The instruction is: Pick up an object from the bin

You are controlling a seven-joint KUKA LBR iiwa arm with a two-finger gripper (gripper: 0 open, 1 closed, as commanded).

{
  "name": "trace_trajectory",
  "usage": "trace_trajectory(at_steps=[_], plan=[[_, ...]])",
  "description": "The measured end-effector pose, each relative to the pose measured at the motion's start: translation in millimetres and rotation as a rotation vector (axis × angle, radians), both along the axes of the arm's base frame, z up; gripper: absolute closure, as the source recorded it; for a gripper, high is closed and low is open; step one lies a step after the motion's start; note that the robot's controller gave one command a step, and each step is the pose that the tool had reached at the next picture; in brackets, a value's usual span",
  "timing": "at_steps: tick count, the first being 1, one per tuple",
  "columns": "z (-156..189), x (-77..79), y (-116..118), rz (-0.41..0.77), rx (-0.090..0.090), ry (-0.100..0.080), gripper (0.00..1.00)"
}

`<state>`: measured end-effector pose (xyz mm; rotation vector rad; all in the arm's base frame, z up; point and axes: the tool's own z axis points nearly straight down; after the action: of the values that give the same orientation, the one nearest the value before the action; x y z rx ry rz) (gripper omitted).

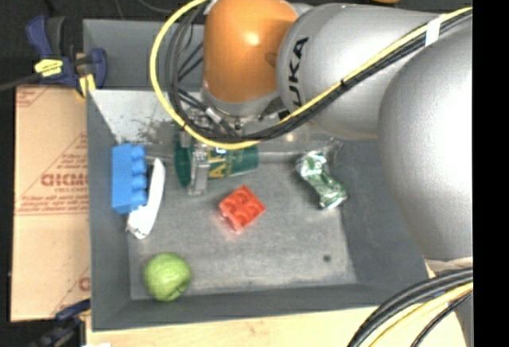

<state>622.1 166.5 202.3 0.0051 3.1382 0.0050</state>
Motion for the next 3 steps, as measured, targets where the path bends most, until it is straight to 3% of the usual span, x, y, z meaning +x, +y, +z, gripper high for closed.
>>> trace_trajectory(at_steps=[1, 2, 3], plan=[[0, 0.0, 0, 0.000, 0.000, 0.000, 0.00], [-35, -45.7, -46, -0.017, 0.001, -0.004, 0.00], [-48, -58.3, -70, -0.043, -0.006, 0.013, 0.00]])
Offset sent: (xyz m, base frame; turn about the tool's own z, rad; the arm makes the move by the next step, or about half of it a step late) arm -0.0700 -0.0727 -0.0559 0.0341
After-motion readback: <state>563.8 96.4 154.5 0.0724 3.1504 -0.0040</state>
